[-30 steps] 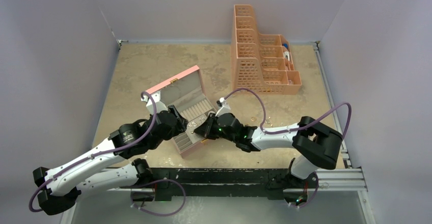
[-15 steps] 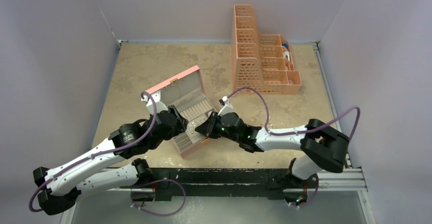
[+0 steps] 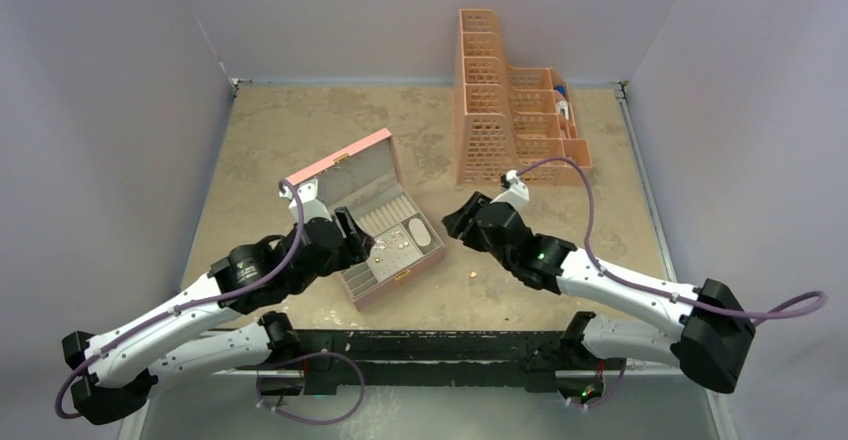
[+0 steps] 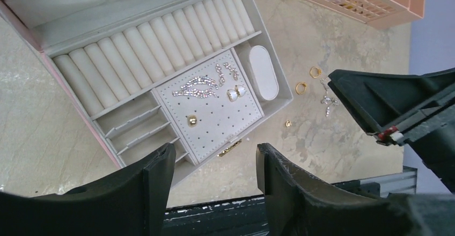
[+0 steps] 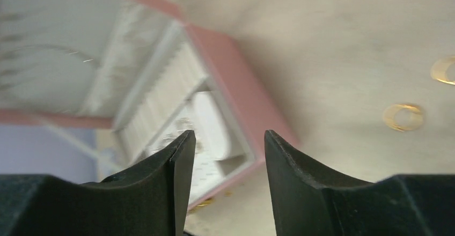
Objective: Organize the mixed jewelry
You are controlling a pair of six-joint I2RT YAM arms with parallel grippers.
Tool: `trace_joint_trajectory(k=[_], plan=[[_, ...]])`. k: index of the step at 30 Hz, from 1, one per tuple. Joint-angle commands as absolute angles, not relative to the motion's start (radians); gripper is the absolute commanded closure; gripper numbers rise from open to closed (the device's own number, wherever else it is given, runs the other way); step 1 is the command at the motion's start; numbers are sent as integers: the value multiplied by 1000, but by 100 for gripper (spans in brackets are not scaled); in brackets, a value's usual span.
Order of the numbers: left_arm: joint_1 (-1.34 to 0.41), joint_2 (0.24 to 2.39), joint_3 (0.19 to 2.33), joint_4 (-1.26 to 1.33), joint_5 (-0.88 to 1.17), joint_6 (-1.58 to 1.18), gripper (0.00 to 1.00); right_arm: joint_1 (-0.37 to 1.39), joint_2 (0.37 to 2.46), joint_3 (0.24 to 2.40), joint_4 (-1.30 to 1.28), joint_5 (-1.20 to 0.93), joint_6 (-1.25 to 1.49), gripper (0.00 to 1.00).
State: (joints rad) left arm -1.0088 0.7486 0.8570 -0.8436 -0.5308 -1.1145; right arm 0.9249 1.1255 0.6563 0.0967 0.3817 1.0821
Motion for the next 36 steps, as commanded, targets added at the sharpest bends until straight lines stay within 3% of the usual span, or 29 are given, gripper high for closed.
trace_joint_trajectory(k=[1, 6, 10, 17, 22, 27, 36], plan=[[-1006, 732, 864, -787, -475, -1071, 41, 917, 1076, 672, -288, 615, 1166, 45], [-1006, 757, 861, -762, -388, -1055, 38, 914, 1106, 630, -384, 595, 1200, 47], [-1006, 803, 863, -728, -311, -1040, 39, 914, 1141, 586, -303, 502, 1141, 55], [-1006, 889, 865, -681, -235, -1042, 36, 913, 1231, 598, -235, 436, 1074, 61], [-1006, 892, 852, -663, -229, -1064, 33, 913, 1230, 599, -242, 421, 1042, 70], [-1006, 894, 843, -651, -222, -1071, 32, 913, 1167, 558, -217, 386, 1033, 73], [-1006, 879, 798, -610, -196, -1084, 34, 913, 1232, 571, -223, 370, 1033, 78]])
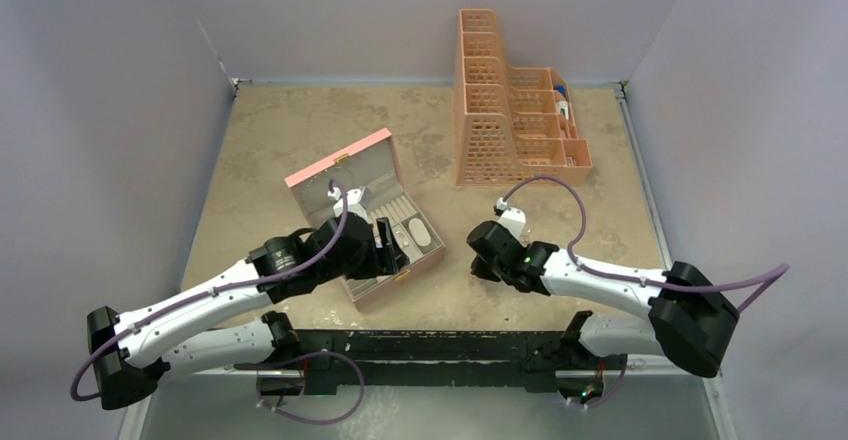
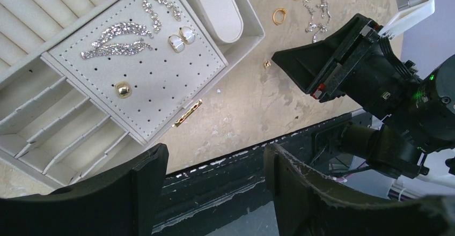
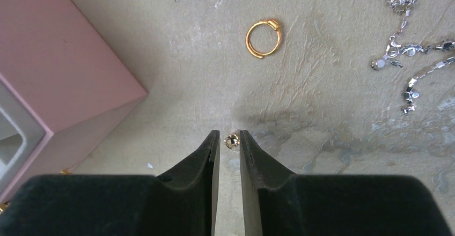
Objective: Organize the mixed jewelry
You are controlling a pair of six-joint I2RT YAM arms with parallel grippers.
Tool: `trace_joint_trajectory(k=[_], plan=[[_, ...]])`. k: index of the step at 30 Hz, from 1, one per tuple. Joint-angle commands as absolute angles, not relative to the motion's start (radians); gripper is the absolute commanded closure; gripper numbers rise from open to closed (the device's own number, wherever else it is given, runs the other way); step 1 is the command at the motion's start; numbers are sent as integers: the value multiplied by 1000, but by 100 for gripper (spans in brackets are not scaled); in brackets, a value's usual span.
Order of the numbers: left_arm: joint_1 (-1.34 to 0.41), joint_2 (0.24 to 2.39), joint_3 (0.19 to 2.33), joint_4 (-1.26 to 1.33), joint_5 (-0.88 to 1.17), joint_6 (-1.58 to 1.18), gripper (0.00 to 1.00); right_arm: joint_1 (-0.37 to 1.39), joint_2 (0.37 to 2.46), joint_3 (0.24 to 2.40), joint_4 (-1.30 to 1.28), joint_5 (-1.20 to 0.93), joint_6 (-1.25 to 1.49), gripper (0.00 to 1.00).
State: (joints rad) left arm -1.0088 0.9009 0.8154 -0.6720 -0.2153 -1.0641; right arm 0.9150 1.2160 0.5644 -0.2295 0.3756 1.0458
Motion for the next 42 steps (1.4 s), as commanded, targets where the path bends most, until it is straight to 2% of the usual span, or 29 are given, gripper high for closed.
trace_joint_trajectory(k=[1, 10, 16, 20, 27, 31, 37, 42], plan=[[-1006, 878, 792, -605, -192, -1085, 35, 913, 1236, 571, -221, 370, 1032, 77], [-1007, 868, 774, -607, -191, -1091, 36, 913, 1261, 571, -211, 352, 1017, 79], [-1006, 873, 775, -602, -193, -1091, 36, 913, 1277, 569, -201, 352, 1009, 87], [-1006, 871, 770, -601, -193, -1092, 37, 913, 1279, 571, -201, 357, 1009, 100], [-1006, 855, 750, -571, -192, -1102, 37, 913, 1185, 564, -186, 367, 996, 100], [-1006, 842, 725, -491, -162, -1109, 37, 913, 1036, 528, -63, 328, 953, 100], [-1006, 848, 730, -319, -77, -1047, 25, 913, 873, 502, 179, 258, 859, 100], [-1006, 828, 730, -175, -23, -1012, 27, 913, 842, 529, 360, 151, 796, 100]])
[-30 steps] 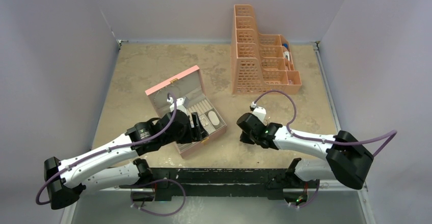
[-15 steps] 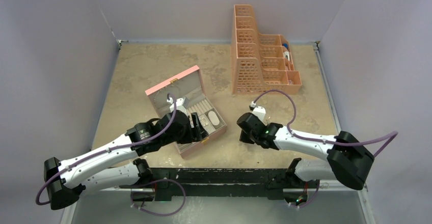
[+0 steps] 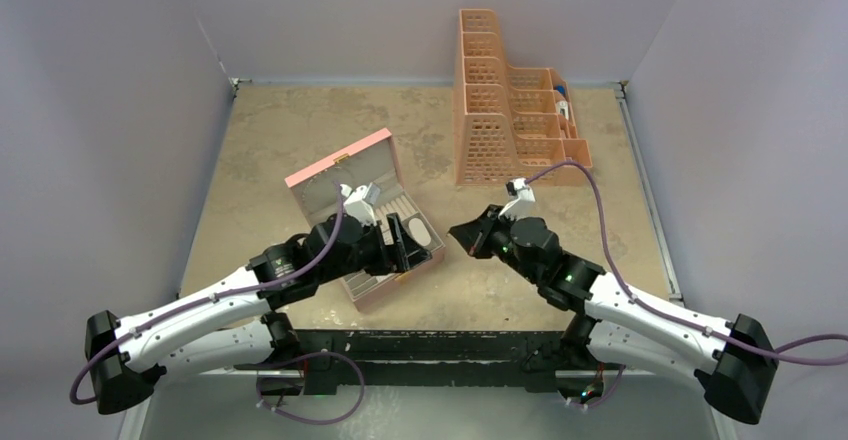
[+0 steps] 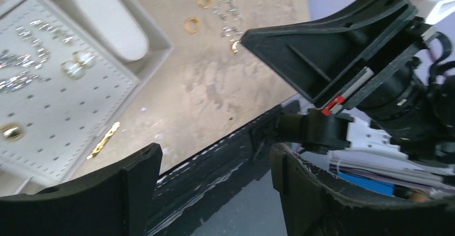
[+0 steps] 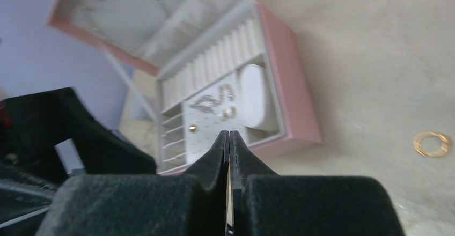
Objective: Organize the mixed jewelry
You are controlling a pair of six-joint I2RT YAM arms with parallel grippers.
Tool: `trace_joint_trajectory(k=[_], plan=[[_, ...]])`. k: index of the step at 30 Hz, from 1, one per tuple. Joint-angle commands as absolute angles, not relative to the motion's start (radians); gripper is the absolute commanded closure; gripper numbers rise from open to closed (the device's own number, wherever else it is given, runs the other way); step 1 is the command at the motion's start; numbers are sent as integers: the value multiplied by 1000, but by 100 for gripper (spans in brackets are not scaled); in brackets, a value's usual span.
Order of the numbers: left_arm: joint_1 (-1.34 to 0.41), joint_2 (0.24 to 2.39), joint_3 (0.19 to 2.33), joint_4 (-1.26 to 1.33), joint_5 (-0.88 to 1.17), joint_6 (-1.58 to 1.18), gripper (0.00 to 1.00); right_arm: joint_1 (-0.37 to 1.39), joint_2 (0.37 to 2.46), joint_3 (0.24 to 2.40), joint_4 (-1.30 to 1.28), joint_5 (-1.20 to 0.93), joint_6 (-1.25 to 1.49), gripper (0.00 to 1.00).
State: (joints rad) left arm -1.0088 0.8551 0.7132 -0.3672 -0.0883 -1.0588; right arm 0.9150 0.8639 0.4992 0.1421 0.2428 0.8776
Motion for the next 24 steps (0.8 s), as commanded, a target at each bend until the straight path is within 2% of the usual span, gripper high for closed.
trace_joint_trajectory(k=[1, 9, 13, 16, 20, 24], plan=[[-1005, 821, 731, -145, -9, -1011, 27, 913, 842, 526, 392, 134, 794, 100], [-928, 814, 766, -85, 91, -1064, 28, 913, 832, 519, 598, -9, 845, 100], [-796, 824, 743, -29, 235, -1107, 30, 912, 817, 470, 693, -73, 912, 100], [-730, 849, 736, 103, 394, -1105, 30, 913, 789, 438, 740, -67, 955, 100], [-710, 889, 749, 201, 552, -1125, 31, 913, 772, 424, 753, -72, 981, 100], [-709, 883, 709, 244, 609, -1184, 32, 913, 744, 359, 859, -85, 1032, 100]])
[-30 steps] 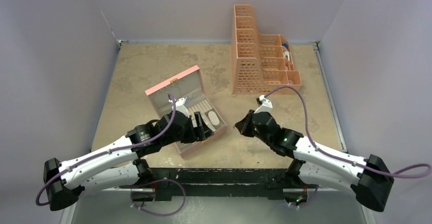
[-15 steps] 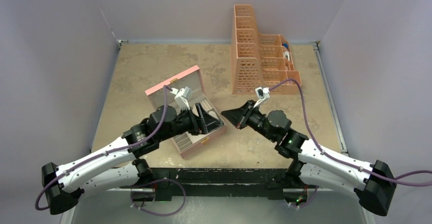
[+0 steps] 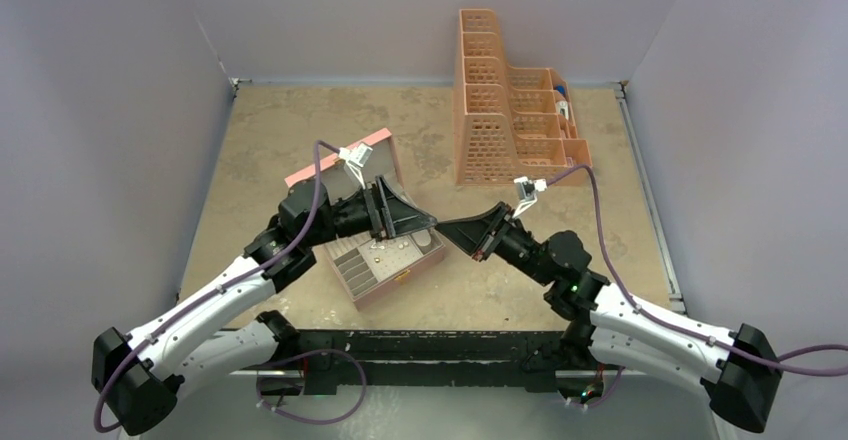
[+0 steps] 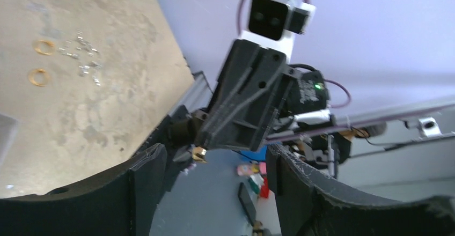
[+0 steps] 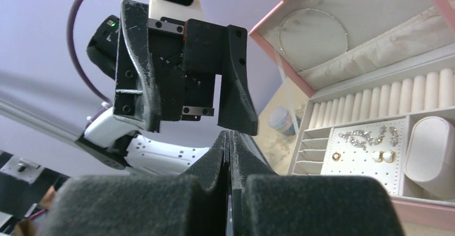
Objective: Organize the mixed jewelry
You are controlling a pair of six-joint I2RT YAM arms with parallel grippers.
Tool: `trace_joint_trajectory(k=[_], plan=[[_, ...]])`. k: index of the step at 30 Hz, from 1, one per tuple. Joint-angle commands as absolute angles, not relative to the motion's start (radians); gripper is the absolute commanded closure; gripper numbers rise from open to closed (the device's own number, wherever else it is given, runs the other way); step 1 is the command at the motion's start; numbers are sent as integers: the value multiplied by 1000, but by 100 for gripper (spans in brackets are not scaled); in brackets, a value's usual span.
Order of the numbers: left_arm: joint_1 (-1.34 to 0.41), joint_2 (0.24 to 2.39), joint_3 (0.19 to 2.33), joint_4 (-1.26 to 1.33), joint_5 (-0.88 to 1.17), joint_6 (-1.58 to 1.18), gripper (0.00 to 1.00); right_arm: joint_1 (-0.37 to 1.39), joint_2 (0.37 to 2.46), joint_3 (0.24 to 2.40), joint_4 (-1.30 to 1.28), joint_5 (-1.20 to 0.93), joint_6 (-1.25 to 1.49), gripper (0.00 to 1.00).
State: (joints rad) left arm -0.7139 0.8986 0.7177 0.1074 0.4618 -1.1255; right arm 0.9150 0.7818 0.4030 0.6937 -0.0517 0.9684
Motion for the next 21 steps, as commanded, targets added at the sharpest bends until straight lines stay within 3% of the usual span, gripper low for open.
trace_joint_trajectory(k=[1, 8, 21], plan=[[-709, 873, 700, 242, 610, -1193, 34, 913, 741, 347, 883, -91, 1049, 100], [-710, 851, 666, 293, 674, -1255, 51, 913, 744, 331, 967, -128, 1065, 100], [-709, 920, 596, 509, 729, -1424, 49, 912, 767, 360, 990, -170, 992, 100]])
